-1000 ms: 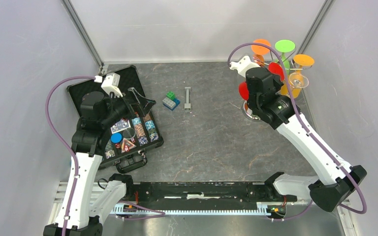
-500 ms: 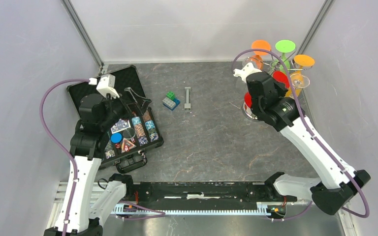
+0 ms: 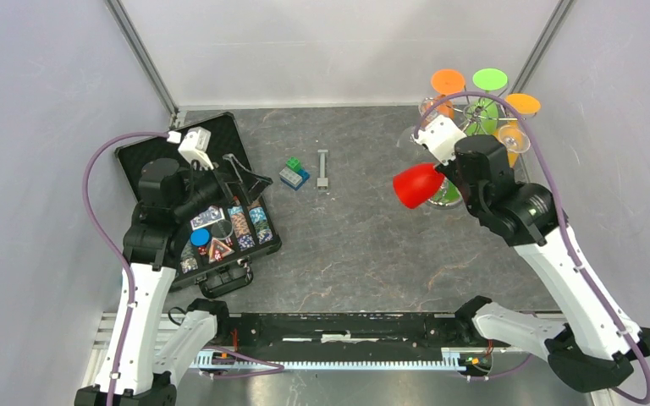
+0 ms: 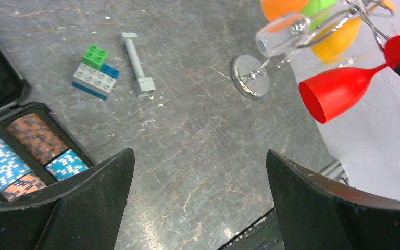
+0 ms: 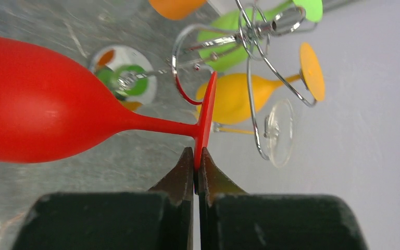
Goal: Take the wine glass off the wine glass rack
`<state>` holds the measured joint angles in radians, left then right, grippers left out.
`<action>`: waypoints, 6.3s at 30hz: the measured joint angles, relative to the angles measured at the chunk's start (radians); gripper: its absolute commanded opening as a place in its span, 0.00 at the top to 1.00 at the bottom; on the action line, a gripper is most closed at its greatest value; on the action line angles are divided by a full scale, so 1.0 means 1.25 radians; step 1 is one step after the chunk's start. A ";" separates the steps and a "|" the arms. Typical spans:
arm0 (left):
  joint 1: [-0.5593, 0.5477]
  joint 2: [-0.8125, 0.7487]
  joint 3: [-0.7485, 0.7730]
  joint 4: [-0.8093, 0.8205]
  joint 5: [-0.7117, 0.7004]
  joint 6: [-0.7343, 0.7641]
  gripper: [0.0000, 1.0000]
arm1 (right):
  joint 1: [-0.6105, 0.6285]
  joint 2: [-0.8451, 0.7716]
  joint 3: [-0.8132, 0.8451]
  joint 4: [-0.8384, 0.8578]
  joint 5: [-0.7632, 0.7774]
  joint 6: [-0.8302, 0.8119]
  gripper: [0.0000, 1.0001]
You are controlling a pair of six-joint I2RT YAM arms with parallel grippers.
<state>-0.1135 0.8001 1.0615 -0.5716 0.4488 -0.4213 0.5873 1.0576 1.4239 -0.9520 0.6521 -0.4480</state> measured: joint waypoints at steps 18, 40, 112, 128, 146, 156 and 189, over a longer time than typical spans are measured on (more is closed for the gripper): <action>0.000 -0.040 0.032 0.059 0.194 -0.079 0.03 | 0.000 -0.138 -0.256 0.522 -0.600 0.412 1.00; -0.002 -0.073 -0.052 0.327 0.301 -0.296 0.00 | 0.013 -0.065 -0.499 1.030 -0.775 0.864 1.00; -0.274 0.859 0.570 -0.494 -0.509 0.163 0.59 | 0.076 -0.222 -0.358 0.510 -0.238 0.486 0.23; -0.263 0.680 0.589 -0.410 -0.425 0.196 0.00 | 0.076 -0.155 -0.085 0.417 -0.221 0.374 0.07; -0.258 0.288 0.287 -0.123 -0.209 0.122 0.00 | 0.077 0.256 0.307 0.160 -0.125 0.156 0.15; -0.258 0.282 0.261 -0.102 -0.218 0.113 0.00 | 0.078 0.447 0.406 0.060 0.053 0.114 0.23; -0.254 0.272 0.179 -0.079 -0.224 0.113 0.01 | 0.069 0.484 0.286 0.207 0.219 -0.119 0.54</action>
<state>-0.4313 1.1397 1.2850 -0.6708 0.1692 -0.2798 0.6731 1.6623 1.7817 -0.6933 0.9260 -0.5968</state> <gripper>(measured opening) 0.993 0.517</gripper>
